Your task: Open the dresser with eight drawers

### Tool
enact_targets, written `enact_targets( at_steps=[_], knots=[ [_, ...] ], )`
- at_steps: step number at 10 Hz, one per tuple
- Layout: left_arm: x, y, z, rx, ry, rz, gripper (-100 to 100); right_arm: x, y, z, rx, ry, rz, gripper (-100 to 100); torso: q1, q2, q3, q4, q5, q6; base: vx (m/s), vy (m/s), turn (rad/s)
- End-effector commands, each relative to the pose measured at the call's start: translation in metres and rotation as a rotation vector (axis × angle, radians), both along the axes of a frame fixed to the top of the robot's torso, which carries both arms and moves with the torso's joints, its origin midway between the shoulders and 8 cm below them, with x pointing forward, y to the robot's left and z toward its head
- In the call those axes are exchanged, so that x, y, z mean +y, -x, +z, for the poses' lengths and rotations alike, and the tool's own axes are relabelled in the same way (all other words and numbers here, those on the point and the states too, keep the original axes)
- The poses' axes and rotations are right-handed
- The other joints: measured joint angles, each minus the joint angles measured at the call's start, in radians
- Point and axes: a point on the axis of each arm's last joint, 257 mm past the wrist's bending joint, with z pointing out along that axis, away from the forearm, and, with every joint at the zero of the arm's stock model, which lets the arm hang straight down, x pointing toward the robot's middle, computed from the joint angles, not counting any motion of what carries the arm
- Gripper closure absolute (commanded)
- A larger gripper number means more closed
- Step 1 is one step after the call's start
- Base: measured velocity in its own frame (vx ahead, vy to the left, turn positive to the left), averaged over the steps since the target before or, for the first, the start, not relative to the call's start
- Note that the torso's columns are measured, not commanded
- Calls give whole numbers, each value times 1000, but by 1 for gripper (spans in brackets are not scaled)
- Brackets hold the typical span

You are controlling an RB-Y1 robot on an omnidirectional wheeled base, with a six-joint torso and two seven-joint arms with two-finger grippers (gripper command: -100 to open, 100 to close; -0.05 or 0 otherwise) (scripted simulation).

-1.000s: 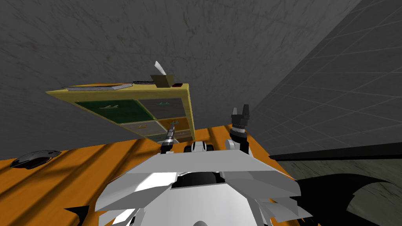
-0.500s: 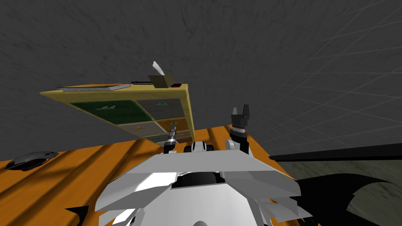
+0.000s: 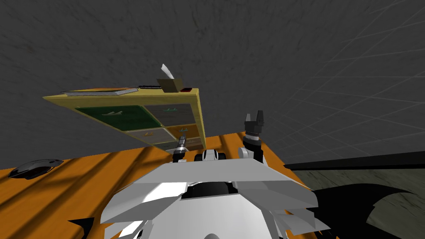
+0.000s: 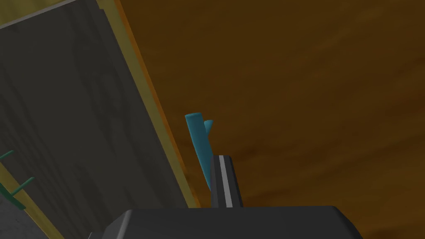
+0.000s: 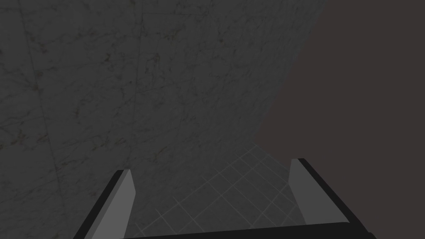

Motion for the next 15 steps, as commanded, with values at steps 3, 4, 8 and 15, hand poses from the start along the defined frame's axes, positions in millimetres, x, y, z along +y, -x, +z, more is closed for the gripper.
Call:
enact_targets(
  at_steps=[3, 4, 8, 15],
  knots=[
    [-1, 3, 5, 1, 0, -3, 100, 0, 0, 0, 0, 0, 0, 0, -1, -1, 0, 0, 0, 0, -158, -28, 6],
    [6, 4, 5, 7, -30, -15, -100, 0, 0, 0, 0, 0, 0, 0, 1, -7, -4, -1, 0, 0, -19, -4, -3],
    [20, 4, 5, 21, -101, -43, -100, 0, 0, 0, 0, 0, 0, 0, 0, -3, -2, 0, 0, 0, 18, 3, -1],
    [19, -4, 11, 15, -67, -19, -100, 0, 0, 0, 0, 0, 0, 0, 0, 0, 0, 0, 0, 0, 84, 20, -6]
  ],
)
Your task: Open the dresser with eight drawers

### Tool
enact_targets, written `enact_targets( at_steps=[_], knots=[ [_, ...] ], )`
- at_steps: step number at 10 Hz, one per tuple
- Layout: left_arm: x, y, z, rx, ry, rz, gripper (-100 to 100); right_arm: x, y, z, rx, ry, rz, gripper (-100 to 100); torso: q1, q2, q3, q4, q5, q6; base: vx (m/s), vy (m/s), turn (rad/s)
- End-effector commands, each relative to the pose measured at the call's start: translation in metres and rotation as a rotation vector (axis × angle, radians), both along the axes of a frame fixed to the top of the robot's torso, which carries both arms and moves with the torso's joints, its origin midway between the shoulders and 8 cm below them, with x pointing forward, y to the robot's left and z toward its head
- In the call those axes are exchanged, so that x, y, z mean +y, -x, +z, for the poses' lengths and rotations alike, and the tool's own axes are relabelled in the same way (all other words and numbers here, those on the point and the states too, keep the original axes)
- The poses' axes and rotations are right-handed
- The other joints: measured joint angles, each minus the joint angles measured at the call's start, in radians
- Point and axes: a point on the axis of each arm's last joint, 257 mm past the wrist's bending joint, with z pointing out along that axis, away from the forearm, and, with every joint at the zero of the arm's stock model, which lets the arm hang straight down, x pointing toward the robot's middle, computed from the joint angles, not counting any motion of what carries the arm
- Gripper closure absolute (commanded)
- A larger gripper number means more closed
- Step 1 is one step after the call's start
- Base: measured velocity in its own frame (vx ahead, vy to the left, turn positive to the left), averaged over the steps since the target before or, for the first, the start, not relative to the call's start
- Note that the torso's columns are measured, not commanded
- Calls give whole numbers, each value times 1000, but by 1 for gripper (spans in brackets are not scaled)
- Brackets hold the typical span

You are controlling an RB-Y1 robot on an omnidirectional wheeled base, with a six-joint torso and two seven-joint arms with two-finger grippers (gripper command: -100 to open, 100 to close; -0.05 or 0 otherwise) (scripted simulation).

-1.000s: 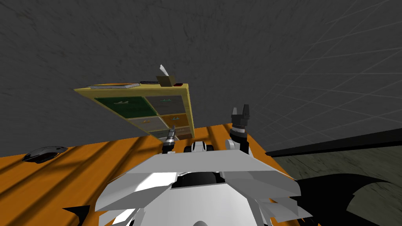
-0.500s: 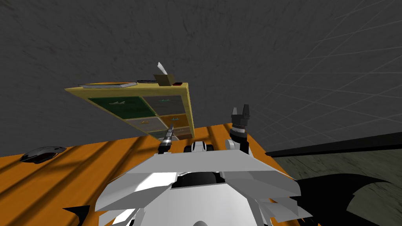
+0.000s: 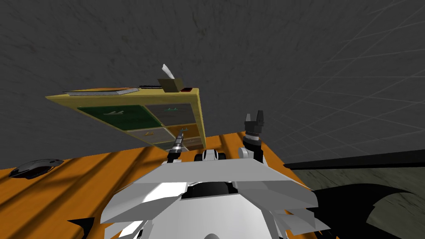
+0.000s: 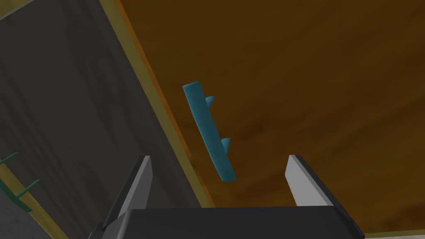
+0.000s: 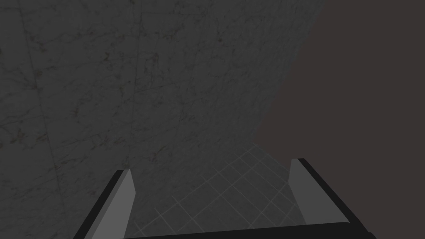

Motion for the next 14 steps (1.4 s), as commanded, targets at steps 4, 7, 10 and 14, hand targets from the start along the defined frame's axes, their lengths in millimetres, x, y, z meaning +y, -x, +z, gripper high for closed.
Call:
enact_targets(
  at_steps=[4, 7, 10, 14],
  knots=[
    [-14, -2, 0, -14, 74, 30, -100, 0, 0, 0, 0, 0, 0, 0, -1, -2, -1, 0, 0, 0, 1, 2, 0],
    [-12, -6, 9, -16, 75, 34, -100, 0, 0, 0, 0, 0, 0, 0, 0, -6, -4, -2, 0, 0, 54, 3, -18],
    [-14, -1, 10, -18, 77, 29, 100, 0, 0, 0, 0, 0, 0, 0, 1, 0, 0, 0, 0, 0, -56, -5, 13],
    [-15, 3, 10, -8, 78, 27, 100, 0, 0, 0, 0, 0, 0, 0, -2, 3, 1, 4, -3, -2, -168, -29, 6]
  ],
)
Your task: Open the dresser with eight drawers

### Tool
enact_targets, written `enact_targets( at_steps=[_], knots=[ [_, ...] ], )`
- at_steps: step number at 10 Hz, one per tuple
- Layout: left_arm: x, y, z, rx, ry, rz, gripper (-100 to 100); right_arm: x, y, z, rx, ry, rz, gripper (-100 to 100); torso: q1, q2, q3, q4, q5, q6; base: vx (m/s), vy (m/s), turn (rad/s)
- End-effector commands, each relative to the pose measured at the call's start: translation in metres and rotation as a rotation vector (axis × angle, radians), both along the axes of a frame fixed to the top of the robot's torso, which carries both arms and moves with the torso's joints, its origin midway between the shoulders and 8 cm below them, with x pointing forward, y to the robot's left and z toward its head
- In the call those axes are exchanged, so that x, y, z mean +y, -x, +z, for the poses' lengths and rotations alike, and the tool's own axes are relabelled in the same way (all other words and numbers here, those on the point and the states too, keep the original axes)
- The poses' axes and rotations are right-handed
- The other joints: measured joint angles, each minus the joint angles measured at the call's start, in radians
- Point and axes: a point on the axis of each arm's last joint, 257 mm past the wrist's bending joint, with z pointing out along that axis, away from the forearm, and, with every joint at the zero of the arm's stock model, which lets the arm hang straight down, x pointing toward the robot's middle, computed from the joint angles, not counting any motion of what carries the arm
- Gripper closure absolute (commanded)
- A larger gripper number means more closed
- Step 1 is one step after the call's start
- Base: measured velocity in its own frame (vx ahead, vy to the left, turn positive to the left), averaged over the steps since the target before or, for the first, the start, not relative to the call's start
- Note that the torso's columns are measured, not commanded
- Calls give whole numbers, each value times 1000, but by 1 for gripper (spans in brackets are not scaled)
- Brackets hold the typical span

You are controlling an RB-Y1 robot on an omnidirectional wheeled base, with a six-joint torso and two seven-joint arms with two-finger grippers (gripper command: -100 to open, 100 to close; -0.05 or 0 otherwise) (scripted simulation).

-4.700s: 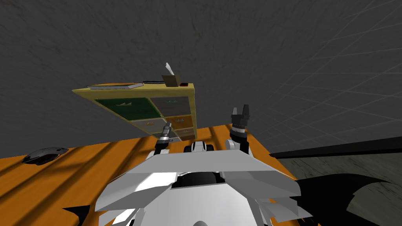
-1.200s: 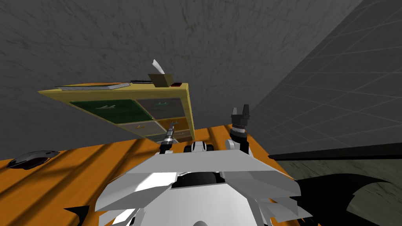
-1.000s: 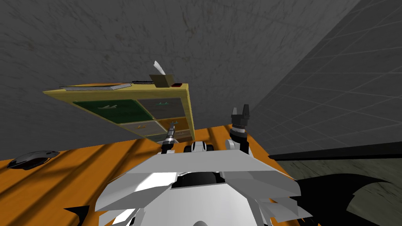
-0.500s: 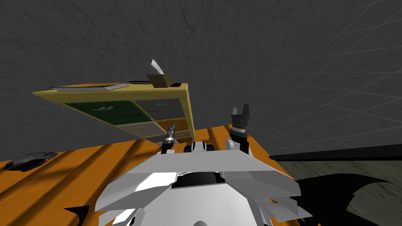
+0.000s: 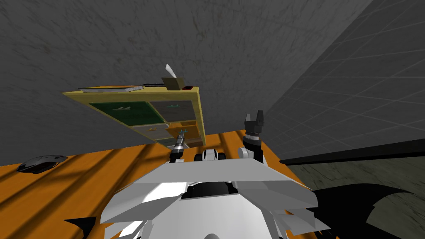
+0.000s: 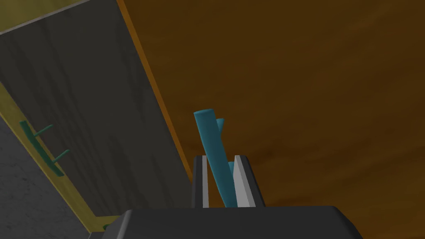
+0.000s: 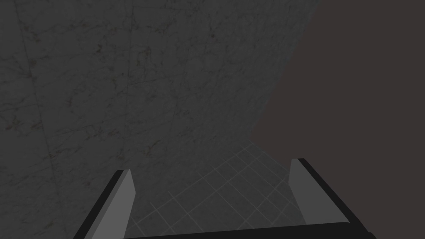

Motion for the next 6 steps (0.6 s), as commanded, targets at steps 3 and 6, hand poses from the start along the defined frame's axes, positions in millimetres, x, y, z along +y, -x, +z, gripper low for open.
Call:
enact_targets(
  at_steps=[3, 6],
  knots=[
    [-2, 9, 3, -4, -1, -5, 100, 0, 0, 0, 0, 0, 0, 0, -2, -2, -1, -2, 1, 2, -154, -32, 22],
    [4, 13, 14, 6, 2, 6, -100, 0, 0, 0, 0, 0, 0, 0, 1, -13, -7, -5, 2, 2, -8, -6, -24]
  ],
)
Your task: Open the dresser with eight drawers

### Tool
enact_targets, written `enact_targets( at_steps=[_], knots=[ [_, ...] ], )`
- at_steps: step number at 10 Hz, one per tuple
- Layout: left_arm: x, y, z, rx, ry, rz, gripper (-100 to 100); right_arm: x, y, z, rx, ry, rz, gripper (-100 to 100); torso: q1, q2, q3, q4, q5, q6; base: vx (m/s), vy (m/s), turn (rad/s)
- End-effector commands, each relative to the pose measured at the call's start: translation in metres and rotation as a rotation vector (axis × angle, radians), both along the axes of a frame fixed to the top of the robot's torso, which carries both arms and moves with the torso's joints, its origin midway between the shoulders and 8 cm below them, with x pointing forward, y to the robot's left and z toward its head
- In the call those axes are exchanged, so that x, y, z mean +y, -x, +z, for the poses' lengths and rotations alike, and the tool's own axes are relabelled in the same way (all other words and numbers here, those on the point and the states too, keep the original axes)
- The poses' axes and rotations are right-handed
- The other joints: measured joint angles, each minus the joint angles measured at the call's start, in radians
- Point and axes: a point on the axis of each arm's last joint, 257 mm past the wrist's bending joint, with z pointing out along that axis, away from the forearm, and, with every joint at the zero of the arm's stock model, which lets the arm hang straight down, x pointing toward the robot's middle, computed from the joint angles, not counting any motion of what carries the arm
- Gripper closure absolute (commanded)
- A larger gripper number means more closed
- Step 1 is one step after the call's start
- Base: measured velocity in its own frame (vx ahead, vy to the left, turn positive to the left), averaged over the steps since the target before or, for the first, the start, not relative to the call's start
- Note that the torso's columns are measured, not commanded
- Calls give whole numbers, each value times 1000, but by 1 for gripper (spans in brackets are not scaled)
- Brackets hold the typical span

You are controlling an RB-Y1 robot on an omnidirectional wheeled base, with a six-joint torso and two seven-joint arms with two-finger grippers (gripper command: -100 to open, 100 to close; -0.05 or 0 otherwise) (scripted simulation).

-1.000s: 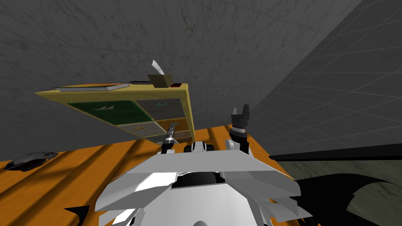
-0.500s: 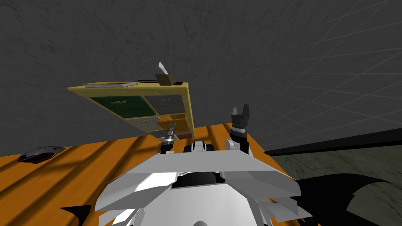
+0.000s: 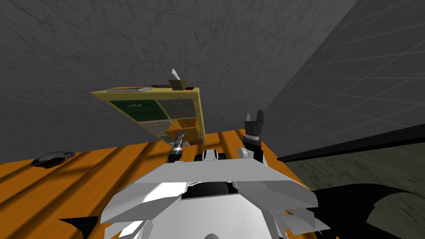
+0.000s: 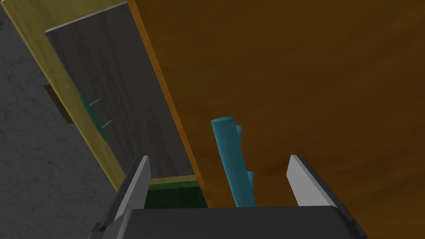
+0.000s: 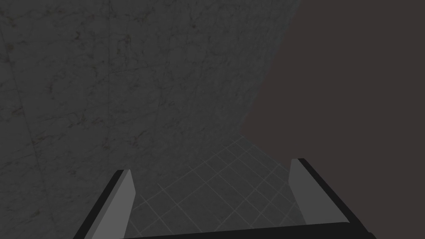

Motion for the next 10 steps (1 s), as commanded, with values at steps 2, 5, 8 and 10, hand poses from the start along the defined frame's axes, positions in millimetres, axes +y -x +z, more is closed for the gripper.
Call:
enact_targets(
  at_steps=[2, 5, 8, 10],
  knots=[
    [6, 6, 18, 1, 2, 10, -100, 0, 0, 0, 0, 0, 0, 0, 0, 4, 2, 0, 0, 0, 33, 4, -30],
    [9, 9, 30, -1, 3, 15, -100, 0, 0, 0, 0, 0, 0, 0, 0, 9, 6, 1, 1, 0, 9, 0, -15],
    [12, 15, 44, 5, 6, 23, -100, 0, 0, 0, 0, 0, 0, 0, -2, 11, 6, 5, -3, -2, 6, -6, -33],
    [12, 16, 33, 29, 12, 25, 0, 0, 0, 0, 0, 0, 0, 0, -3, 13, 7, 5, -3, -1, 5, 0, -2]
  ],
)
